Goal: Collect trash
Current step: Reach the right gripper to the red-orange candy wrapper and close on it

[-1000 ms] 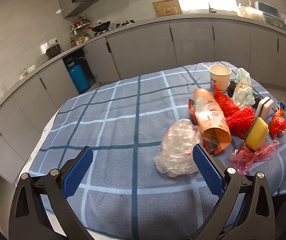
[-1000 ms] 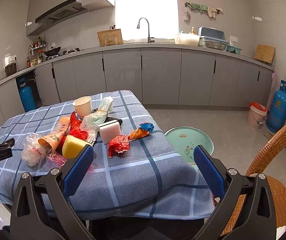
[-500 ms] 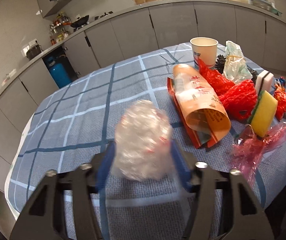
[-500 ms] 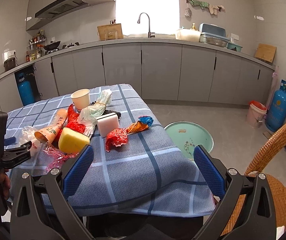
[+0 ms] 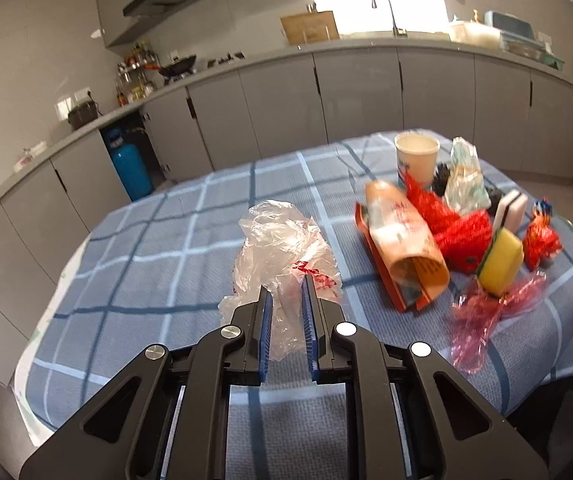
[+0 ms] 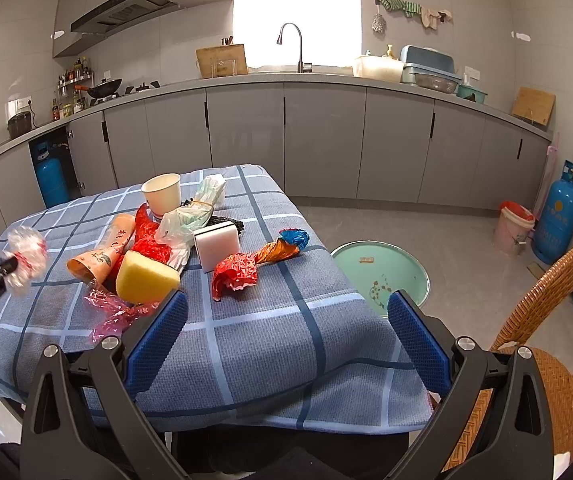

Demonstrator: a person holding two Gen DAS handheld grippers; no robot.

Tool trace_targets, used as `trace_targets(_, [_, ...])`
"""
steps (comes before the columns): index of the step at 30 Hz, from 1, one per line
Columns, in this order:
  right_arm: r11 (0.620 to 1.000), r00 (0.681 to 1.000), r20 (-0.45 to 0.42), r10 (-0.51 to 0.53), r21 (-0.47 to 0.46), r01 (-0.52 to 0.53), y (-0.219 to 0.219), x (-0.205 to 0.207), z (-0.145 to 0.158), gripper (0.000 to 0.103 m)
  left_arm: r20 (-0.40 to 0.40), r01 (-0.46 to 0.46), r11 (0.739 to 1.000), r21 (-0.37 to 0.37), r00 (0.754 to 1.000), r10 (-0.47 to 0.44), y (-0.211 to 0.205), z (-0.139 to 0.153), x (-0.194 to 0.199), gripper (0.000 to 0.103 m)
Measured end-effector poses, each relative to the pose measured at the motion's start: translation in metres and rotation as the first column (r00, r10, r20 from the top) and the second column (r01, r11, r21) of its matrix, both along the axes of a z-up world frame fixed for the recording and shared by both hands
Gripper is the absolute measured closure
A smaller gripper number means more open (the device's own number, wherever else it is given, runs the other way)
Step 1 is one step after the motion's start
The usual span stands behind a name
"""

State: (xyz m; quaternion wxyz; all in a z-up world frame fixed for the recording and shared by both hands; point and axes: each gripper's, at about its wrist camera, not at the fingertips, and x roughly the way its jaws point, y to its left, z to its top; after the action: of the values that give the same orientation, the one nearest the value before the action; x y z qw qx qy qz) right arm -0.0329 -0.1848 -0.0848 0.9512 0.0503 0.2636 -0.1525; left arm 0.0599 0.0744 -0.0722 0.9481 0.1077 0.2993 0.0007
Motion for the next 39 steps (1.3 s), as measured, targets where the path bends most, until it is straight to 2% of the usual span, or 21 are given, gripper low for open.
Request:
trace_targets(5, [1.0,1.0,0.012,-0.013,0.003,0.013,-0.01,0.02,0.001,0.005,0.088,-0.005,0.999,0.04,0.996,0.001,-0.011,0.019,0.001,0.087])
trace_targets(10, [0.999,1.0,0.0,-0.028,0.04,0.028,-0.021,0.057,-0.005,0.005,0.107,-0.003,0.998,0.064,0.994,-0.003,-0.027,0.018,0.017,0.087])
trace_targets(17, [0.998,0.996,-0.094,0.003,0.059,0.003,-0.016,0.116,-0.034,0.005,0.11,-0.001,0.998,0.055,0.994,-0.005,-0.038,0.016,0.042,0.087])
trace_targets(21, [0.996,0.986,-0.162,0.036,0.092,-0.021,-0.01,0.147,-0.055,0.009,0.113,0.022,0.998,0.051,0.993,-0.027,-0.045,0.015,0.046,0.087])
trace_targets(23, [0.993,0.979,-0.196,0.056,0.116,-0.034,-0.007,0.158,-0.065,0.014,0.116,0.029,0.998,0.057,0.993,-0.036,-0.048,0.014,0.046,0.087])
trace_targets(24, [0.992,0.976,-0.208,0.063,0.124,-0.038,-0.006,0.161,-0.069,0.02,0.117,0.035,0.997,0.062,0.992,-0.042,-0.049,0.013,0.046,0.087])
trace_targets(26, [0.986,0.967,-0.238,0.094,0.155,-0.058,-0.003,0.167,-0.079,0.041,0.114,0.04,0.997,0.064,0.992,-0.047,-0.05,0.012,0.047,0.087])
trace_targets(27, [0.982,0.962,-0.247,0.113,0.178,-0.069,-0.004,0.168,-0.082,0.063,0.111,0.043,0.997,0.063,0.993,-0.05,-0.051,0.011,0.047,0.087])
trace_targets(28, [0.977,0.959,-0.252,0.127,0.196,-0.078,-0.003,0.168,-0.084,0.069,0.109,0.045,0.997,0.064,0.993,-0.051,-0.051,0.011,0.047,0.087])
trace_targets(33, [0.981,0.968,-0.214,0.129,0.17,-0.094,-0.003,0.153,-0.075,0.085,0.117,0.06,0.996,0.059,0.991,-0.066,-0.055,0.015,0.043,0.087])
trace_targets(39, [0.988,0.982,-0.15,0.116,0.121,-0.098,-0.01,0.13,-0.056,0.092,0.148,0.1,0.993,0.064,0.983,-0.109,-0.074,0.029,0.038,0.087])
